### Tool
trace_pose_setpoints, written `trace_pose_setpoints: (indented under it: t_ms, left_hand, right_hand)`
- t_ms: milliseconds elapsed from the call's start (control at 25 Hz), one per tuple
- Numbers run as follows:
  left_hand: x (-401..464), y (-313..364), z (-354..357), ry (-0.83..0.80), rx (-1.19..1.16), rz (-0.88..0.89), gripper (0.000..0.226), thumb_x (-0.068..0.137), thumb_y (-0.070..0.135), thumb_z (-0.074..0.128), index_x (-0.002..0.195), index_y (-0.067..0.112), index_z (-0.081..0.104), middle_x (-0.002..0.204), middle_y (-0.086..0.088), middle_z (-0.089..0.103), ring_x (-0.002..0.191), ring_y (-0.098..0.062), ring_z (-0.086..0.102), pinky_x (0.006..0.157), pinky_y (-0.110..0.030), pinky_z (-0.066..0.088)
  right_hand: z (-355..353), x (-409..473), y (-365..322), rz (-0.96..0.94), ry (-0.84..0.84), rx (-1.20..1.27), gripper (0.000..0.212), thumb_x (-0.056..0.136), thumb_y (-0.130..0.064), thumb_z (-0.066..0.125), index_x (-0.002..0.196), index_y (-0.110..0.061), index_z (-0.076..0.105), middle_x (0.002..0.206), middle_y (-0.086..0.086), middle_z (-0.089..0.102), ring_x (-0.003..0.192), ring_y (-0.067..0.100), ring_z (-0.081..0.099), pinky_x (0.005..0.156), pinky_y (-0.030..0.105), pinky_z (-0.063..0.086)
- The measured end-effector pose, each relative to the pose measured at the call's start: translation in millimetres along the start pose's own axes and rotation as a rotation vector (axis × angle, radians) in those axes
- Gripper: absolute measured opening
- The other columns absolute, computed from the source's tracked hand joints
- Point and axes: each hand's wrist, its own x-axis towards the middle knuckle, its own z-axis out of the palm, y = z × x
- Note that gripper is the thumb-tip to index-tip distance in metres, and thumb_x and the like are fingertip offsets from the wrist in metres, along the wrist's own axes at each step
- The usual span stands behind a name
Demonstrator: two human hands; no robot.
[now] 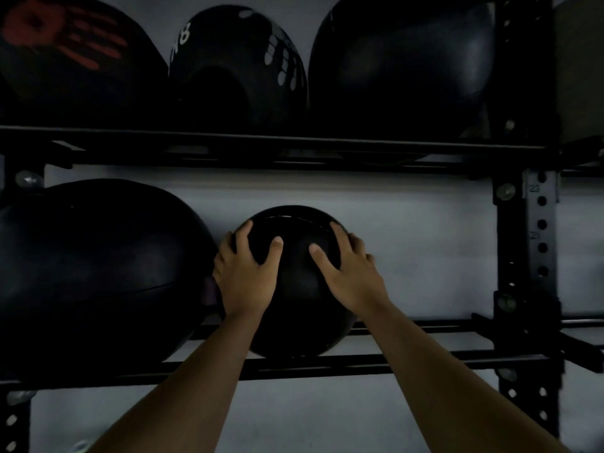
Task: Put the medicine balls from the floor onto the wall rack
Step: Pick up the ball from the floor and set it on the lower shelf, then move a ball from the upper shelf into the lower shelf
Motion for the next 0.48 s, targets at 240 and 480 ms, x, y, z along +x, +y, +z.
trace_pose_setpoints:
  t_ms: [240, 480]
  left_hand:
    - [4.8, 72.3, -25.7, -0.119, 0.037, 0.320, 0.038, 0.098, 0.034, 0.064, 0.135, 0.021, 0.064, 0.142, -0.002, 0.062, 0.135, -0.028, 0.055, 0.118, -0.047, 0.037]
    - [19.2, 172.8, -34.0, -0.099, 0.143, 0.524, 0.030, 0.096, 0.028, 0.066, 0.125, 0.021, 0.070, 0.132, -0.001, 0.067, 0.122, -0.025, 0.064, 0.108, -0.044, 0.049]
  right_hand:
    - [-84.4, -5.2, -14.3, -0.048, 0.095, -0.185, 0.055, 0.101, -0.059, 0.044, 0.151, -0.034, 0.044, 0.143, 0.003, 0.060, 0.130, 0.029, 0.057, 0.100, 0.043, 0.049]
    - [-187.2, 21.0, -14.6, -0.106, 0.219, -0.215, 0.029, 0.101, -0.042, 0.053, 0.117, -0.024, 0.068, 0.115, 0.005, 0.073, 0.109, 0.031, 0.066, 0.082, 0.036, 0.048]
